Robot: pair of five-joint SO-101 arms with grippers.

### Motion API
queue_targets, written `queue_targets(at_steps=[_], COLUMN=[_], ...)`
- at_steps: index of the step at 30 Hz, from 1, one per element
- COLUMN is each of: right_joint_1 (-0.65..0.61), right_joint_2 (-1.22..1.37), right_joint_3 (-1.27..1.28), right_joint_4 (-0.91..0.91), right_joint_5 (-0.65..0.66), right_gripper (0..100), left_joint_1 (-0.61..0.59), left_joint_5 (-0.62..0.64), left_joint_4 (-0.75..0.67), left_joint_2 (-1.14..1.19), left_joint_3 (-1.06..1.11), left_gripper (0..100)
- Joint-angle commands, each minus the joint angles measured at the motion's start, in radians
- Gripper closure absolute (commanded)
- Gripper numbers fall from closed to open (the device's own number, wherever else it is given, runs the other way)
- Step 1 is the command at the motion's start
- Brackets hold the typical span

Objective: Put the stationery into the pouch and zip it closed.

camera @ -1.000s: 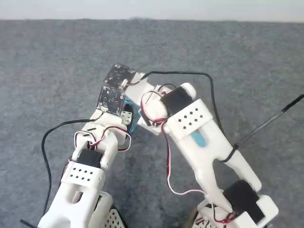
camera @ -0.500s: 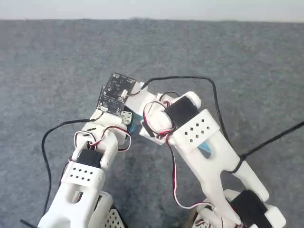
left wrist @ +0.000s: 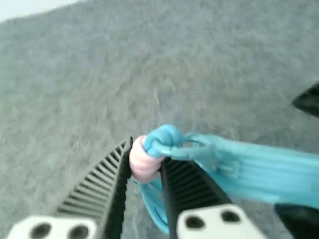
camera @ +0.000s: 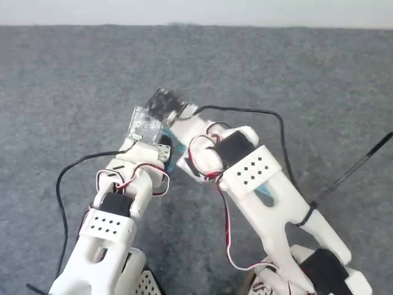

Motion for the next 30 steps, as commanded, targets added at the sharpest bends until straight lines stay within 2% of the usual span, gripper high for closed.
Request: queue_targets(at_steps=[1,7,14,17,23,30], right_joint_1=[0.021,0.016,0.021,0.019,0.016,0.021], right_joint_2=[-0.104,-0.165,-0.162,-0.170,-0.225,-0.189], right_joint_3=[-0.005,0.091,0.229,0.239,0.201,0.253], right_joint_4=[-0.036,-0.048,-0.137,-0.157,-0.087,-0.154], right_joint_5=[-0.084,-0.109,-0.077,-0.077,-0.077,-0.077], right_gripper=[76.5,76.4,76.4,76.4,76.5,76.7], left_joint_1=[0.005,0.005,0.005,0.005,0.005,0.006], left_joint_5=[0.014,0.014,0.014,0.014,0.014,0.014], left_joint_4=[0.005,0.005,0.005,0.005,0.005,0.005], left_joint_2=[-0.003,-0.003,-0.003,-0.003,-0.003,-0.003], left_joint_3=[-0.045,-0.045,-0.045,-0.044,-0.044,-0.044], left_gripper=[99,99,99,99,99,99])
